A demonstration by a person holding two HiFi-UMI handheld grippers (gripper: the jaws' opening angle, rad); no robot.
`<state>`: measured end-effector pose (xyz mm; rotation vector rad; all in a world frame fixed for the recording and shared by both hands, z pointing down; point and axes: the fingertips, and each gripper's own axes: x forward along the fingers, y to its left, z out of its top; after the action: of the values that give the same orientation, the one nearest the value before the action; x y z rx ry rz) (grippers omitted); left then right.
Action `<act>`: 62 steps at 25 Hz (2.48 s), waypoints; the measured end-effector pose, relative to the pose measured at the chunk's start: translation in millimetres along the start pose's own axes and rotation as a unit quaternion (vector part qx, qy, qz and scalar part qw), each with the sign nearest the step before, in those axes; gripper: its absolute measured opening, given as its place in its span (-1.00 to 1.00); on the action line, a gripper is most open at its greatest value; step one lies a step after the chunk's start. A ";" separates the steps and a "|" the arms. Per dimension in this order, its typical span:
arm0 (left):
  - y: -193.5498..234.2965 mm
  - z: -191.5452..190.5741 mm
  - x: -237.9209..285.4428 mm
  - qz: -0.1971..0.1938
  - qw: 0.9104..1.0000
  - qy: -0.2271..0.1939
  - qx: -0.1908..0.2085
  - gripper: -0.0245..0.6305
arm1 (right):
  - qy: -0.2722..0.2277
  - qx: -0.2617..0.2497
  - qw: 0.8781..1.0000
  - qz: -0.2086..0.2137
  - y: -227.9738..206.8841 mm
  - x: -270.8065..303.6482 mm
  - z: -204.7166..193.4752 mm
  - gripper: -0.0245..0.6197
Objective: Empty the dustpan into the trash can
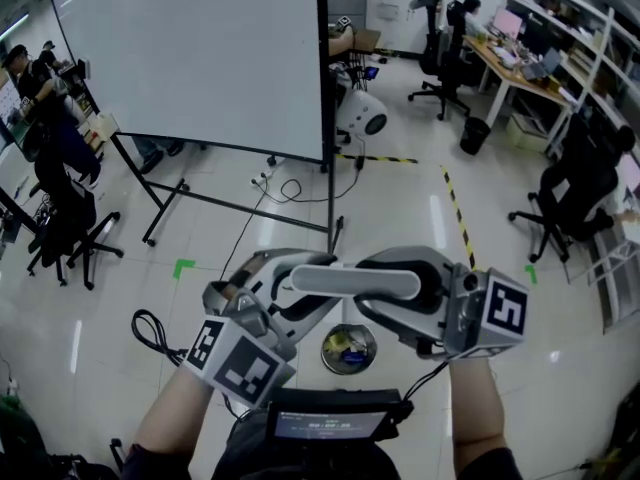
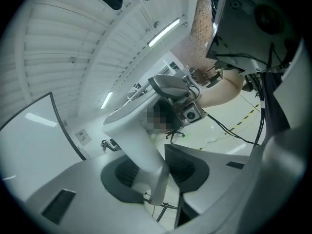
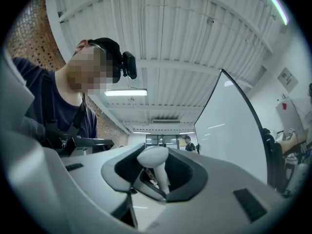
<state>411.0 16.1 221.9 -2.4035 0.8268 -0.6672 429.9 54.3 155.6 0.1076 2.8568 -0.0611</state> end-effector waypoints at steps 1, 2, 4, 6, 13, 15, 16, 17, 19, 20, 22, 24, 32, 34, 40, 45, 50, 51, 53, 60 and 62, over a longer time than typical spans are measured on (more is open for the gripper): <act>2.3 -1.3 -4.7 0.001 1.000 -0.005 -0.002 -0.52 | 0.002 -0.006 1.000 -0.003 0.8 7.4 1.3 -0.46; 4.9 -3.1 -10.0 0.002 1.000 -0.010 -0.004 -0.52 | 0.003 -0.012 1.000 -0.006 1.5 15.5 2.7 -0.46; 10.2 -6.9 -20.5 0.005 1.000 -0.020 -0.007 -0.51 | 0.004 -0.027 1.000 -0.012 3.1 32.2 6.2 -0.46; 14.9 -9.3 -31.0 0.009 0.999 -0.029 -0.008 -0.51 | 0.010 -0.035 0.999 -0.014 5.6 46.5 7.2 -0.46; 32.8 -30.4 -85.0 0.032 0.998 -0.054 -0.022 -0.52 | 0.042 -0.049 0.998 -0.011 19.5 108.1 -5.4 -0.46; 38.8 -41.9 -102.6 0.039 0.997 -0.056 -0.030 -0.52 | 0.056 -0.052 0.997 -0.011 22.6 128.8 -11.2 -0.46; 41.7 -46.7 -111.8 0.042 0.997 -0.058 -0.033 -0.52 | 0.061 -0.052 0.997 -0.011 24.3 139.0 -13.9 -0.46; 44.7 -51.1 -121.1 0.044 0.997 -0.061 -0.035 -0.51 | 0.065 -0.052 0.996 -0.011 25.9 149.1 -16.4 -0.45; 50.3 -60.1 -139.4 0.048 0.996 -0.065 -0.038 -0.51 | 0.069 -0.053 0.996 -0.010 29.2 168.9 -21.7 -0.46; 52.1 -64.9 -148.1 0.050 0.996 -0.067 -0.039 -0.51 | 0.072 -0.054 0.996 -0.009 31.3 178.3 -25.0 -0.45; 52.9 -74.8 -163.8 0.050 0.996 -0.067 -0.042 -0.51 | 0.079 -0.056 0.995 -0.009 36.5 194.9 -32.8 -0.45; 52.9 -84.1 -177.5 0.049 0.996 -0.067 -0.045 -0.51 | 0.086 -0.059 0.994 -0.010 41.2 209.6 -40.4 -0.45; 51.5 -119.3 -223.8 0.040 0.996 -0.062 -0.050 -0.51 | 0.091 -0.054 0.994 -0.005 57.3 258.5 -65.9 -0.45; 54.5 -121.1 -230.6 0.038 0.996 -0.062 -0.048 -0.51 | 0.090 -0.052 0.995 -0.004 58.1 265.8 -66.4 -0.45; 64.0 -137.5 -238.5 0.040 0.997 -0.045 -0.047 -0.51 | 0.100 -0.041 0.994 0.000 48.7 278.5 -76.4 -0.45; 74.4 -148.0 -240.7 0.041 0.998 -0.026 -0.043 -0.51 | 0.109 -0.025 0.994 0.011 35.1 287.6 -82.9 -0.45; 105.0 -163.5 -226.3 0.052 0.998 -0.003 -0.046 -0.51 | 0.090 -0.022 0.995 0.036 -0.6 294.8 -81.8 -0.45; 109.2 -169.0 -221.7 0.053 0.997 0.003 -0.048 -0.51 | 0.087 -0.018 0.995 0.040 -8.4 294.8 -83.8 -0.45; 117.5 -178.8 -210.0 0.053 0.997 0.014 -0.050 -0.51 | 0.089 -0.009 0.995 0.048 -24.5 291.1 -89.1 -0.45; 144.9 -203.7 -175.6 0.067 0.995 0.057 -0.055 -0.51 | 0.081 0.005 0.994 0.078 -76.0 284.7 -95.0 -0.45; 156.8 -208.8 -165.1 0.076 0.993 0.069 -0.059 -0.51 | 0.069 0.012 0.993 0.092 -92.8 283.2 -92.4 -0.45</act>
<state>108.6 -44.5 238.5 -2.3892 1.1224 -0.7480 125.7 -14.1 167.9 0.3945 2.9695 -0.0532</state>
